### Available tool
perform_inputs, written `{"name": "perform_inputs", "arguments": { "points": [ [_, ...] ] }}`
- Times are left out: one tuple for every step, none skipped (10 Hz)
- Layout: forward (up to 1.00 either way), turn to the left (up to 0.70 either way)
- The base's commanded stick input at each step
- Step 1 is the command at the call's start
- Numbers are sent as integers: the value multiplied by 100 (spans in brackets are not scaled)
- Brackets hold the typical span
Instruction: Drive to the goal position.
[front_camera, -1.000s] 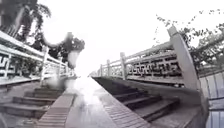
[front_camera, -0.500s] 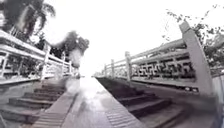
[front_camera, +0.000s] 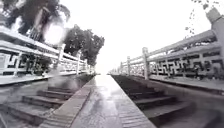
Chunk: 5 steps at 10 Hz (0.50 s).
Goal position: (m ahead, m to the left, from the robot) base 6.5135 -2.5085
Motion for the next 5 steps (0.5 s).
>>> {"name": "perform_inputs", "arguments": {
  "points": [
    [45,0],
    [45,0],
    [45,0],
    [45,0],
    [45,-21]
  ]
}}
